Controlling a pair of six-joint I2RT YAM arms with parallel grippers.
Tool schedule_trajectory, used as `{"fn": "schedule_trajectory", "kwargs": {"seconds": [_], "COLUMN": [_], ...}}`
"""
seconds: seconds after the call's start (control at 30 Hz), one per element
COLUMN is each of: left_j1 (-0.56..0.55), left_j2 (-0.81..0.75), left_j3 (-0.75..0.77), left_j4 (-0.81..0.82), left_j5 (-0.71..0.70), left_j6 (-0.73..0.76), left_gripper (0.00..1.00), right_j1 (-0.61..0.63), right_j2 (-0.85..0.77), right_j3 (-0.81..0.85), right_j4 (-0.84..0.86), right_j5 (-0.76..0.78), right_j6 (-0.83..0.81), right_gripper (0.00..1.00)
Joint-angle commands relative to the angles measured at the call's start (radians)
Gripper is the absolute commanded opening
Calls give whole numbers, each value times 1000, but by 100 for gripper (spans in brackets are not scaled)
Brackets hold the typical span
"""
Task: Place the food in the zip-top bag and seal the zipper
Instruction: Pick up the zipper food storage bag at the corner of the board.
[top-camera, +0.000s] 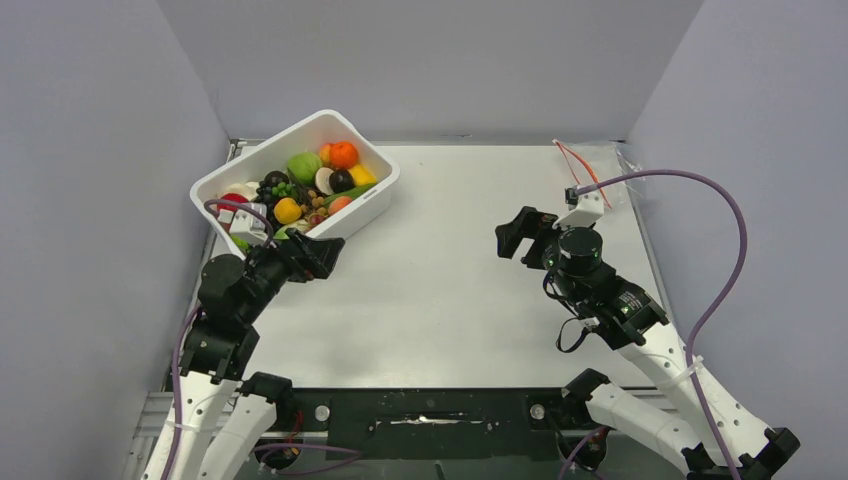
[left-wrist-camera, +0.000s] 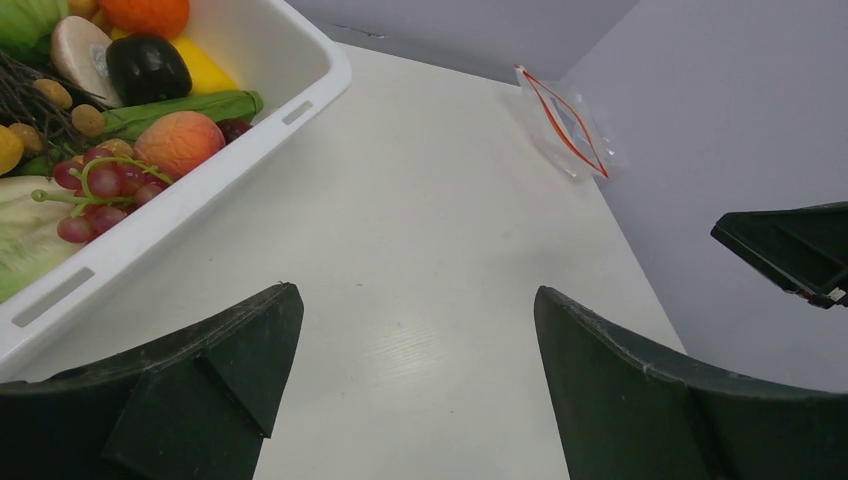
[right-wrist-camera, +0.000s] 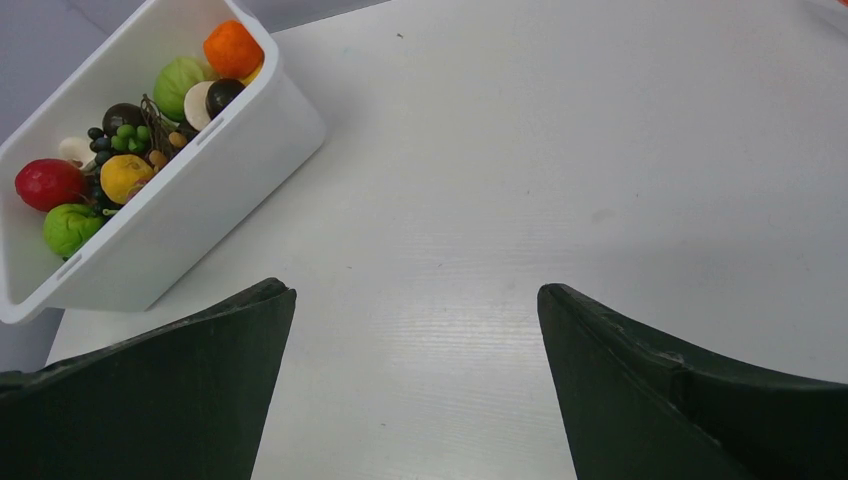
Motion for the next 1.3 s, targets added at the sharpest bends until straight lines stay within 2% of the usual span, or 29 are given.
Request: {"fn": "schedule_trajectory", "kwargs": {"seconds": [0.0,0.37,0.5,0.7,0.87,0.97,1.1,1.27], "left_j1": [7,7,7,5,5,6,5,6], "left_j2": [-27,8,43,67,51,31,14,-10], "left_j3": [-8,-58,-62,-104,-108,-120,-126,-129], "left_j4": [64,93,71,91,78,96,110,103], "left_j5": [15,22,-4,-14,-25,12,41,34], "left_j6": [37,80,84,91,110,121,127,138], "left_gripper": [87,87,87,87,87,84,82,82], "right_j1": [7,7,1,-115,-173,-254,-320,-425], "right_j2": [4,118,192,380,483,538,612,734], "right_j3": [17,72,103,213,226,243,226,234], "right_j4": [51,31,33,14,90,116,178,308], "right_j5": [6,142,314,340,447,377,386,357], "right_j6": [12,-130,-180,-313,-457,-517,-579,-689], "right_gripper": [98,98,98,99,99,90,65,44]}}
